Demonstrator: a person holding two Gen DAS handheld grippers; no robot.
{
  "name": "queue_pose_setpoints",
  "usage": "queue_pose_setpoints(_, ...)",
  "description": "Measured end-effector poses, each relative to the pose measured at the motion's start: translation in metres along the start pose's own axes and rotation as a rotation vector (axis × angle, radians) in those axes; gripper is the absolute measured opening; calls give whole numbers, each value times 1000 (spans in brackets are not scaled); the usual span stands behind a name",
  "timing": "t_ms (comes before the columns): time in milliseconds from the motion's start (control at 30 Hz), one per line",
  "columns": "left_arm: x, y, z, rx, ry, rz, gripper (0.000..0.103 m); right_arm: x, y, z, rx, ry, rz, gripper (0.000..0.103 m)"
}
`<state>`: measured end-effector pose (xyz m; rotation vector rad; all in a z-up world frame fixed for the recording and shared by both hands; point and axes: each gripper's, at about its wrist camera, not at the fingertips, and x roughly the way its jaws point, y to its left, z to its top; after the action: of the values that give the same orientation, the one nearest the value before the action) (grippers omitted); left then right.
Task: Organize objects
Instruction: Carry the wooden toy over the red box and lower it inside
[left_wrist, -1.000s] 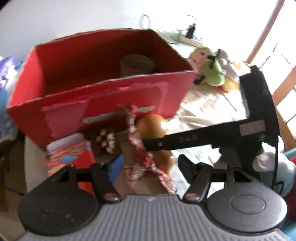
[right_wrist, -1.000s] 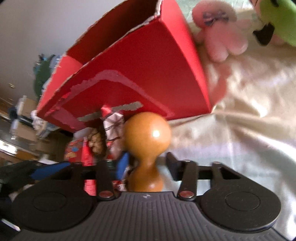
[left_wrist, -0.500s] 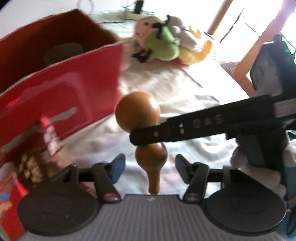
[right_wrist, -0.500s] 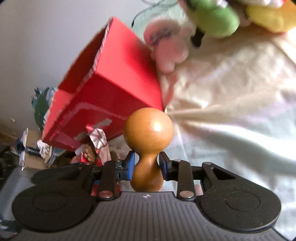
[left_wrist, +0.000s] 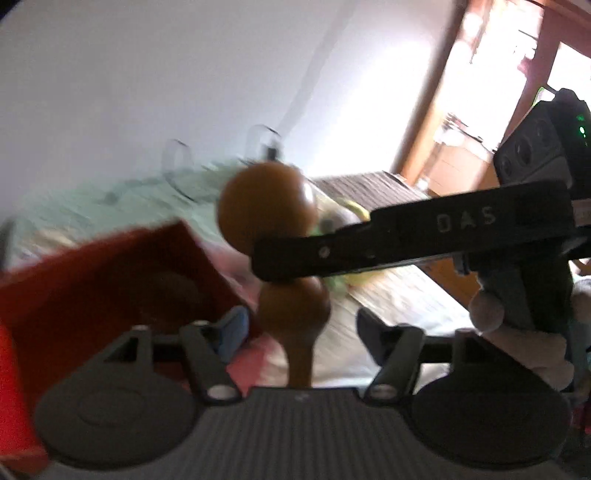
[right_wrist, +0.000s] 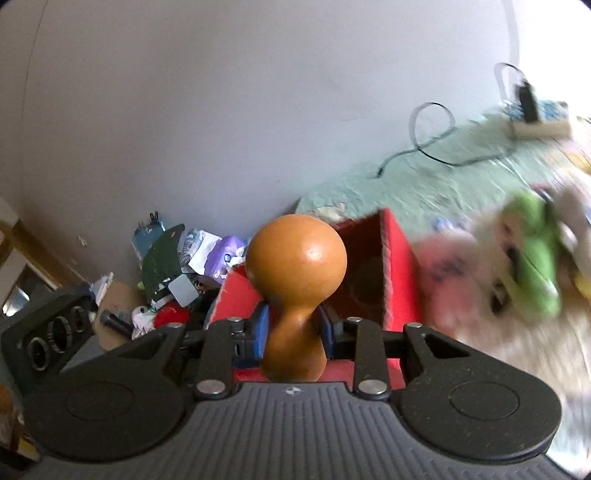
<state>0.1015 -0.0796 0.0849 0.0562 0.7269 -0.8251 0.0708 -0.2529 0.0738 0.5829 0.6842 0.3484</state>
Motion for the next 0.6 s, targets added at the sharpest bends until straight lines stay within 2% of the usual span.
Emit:
queue_pose_setpoints(133,-10,47,7,-71,-16,105,76,55,23,24,-51,46,-23,31)
queue_pose_setpoints(200,-9,70,5,-112,8,119,79,79,25,27,-47,85,-6,31)
queue_pose_setpoints(333,3,98,-8,-148,59,157,76,124,30,30,-71,154,-37,31)
queue_pose_setpoints(400,8,109,-18,-170,82,167,76,141,31,31,-87,182,-65,31)
queue_pose_setpoints(600,30,137,-34,-221,163,201,76,198,32,23,-167,359,-171,31)
